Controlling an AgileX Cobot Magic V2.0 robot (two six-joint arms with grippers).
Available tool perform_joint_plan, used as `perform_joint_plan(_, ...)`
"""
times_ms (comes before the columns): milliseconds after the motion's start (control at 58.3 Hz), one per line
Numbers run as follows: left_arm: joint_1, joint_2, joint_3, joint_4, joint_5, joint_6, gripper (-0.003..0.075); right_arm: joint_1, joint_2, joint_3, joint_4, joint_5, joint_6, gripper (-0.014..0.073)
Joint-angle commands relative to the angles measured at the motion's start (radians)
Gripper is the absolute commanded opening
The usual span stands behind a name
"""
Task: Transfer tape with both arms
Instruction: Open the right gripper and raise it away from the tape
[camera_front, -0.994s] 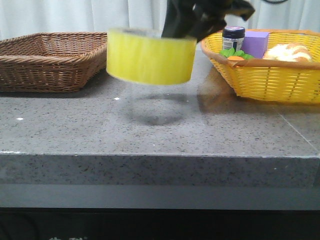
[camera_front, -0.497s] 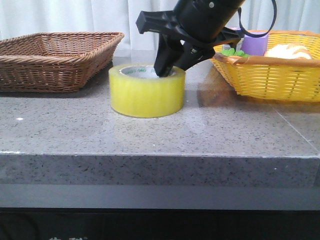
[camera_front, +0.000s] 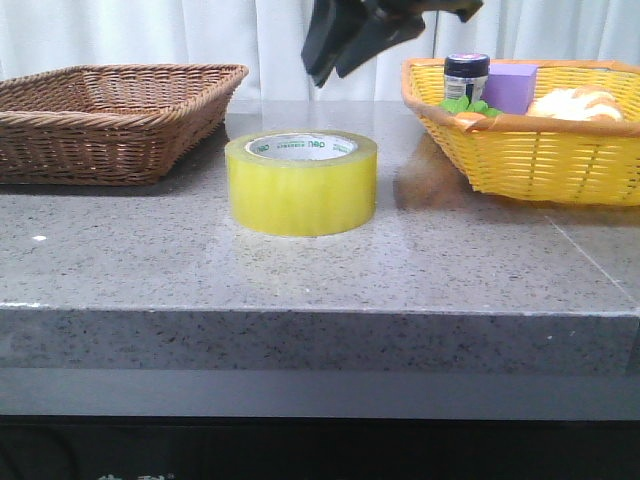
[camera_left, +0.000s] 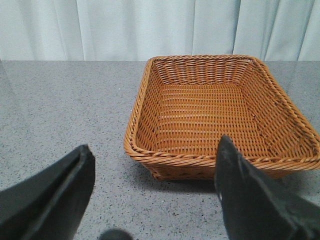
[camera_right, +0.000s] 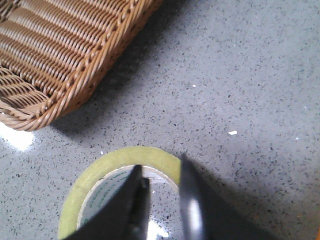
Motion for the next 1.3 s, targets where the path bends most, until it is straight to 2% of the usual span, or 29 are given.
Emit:
perform_joint_plan(0,0.002,0.005,-0.037,0.001,-0.088,-0.002,0.0493,-0.002,-0.05,-0.033,0.009,-0.036,-0.009,-0.0008)
perform_joint_plan(69,0.002,0.005,-0.037,0.001,-0.088,-0.002,0.0493,-0.004,-0.058,-0.033,0.007,-0.036,-0.009,-0.0075)
perform_joint_plan(291,0.002,0.005,-0.037,0.001,-0.085,-0.002,0.0493,-0.041,-0.168,0.009,-0.036,-0.04,-0.009,-0.0069)
perform_joint_plan(429,0.002,0.005,-0.037,0.001,-0.085,-0.002,0.0493,-0.125,-0.296,0.126,-0.053,-0.065,-0.009,-0.0069)
perform_joint_plan(600,0.002,0.005,-0.037,0.001,-0.085,-0.002,0.0493,-0.309,-0.515,0.356,-0.057,-0.103,-0.009,-0.0069)
perform_joint_plan(754,0.002,0.005,-0.037,0.001,-0.084,-0.002,0.0493,-0.396,-0.705,0.549,-0.057,-0.173,-0.009,-0.0069)
perform_joint_plan(1080,-0.009,0.008,-0.045,0.004,-0.073,-0.002,0.0493,-0.401,-1.193,0.939,-0.065,-0.235,-0.009,-0.0069)
perform_joint_plan(1200,-0.085,0.049,-0.116,0.015,0.012,0.002,0.0493,-0.401,-1.321,1.022,-0.087,-0.292,-0.009,-0.0069)
perform_joint_plan(1286,-0.177,0.114,-0.205,0.016,0.105,0.024,0.0493,-0.401,-1.365,1.045,-0.087,-0.314,-0.009,-0.0069)
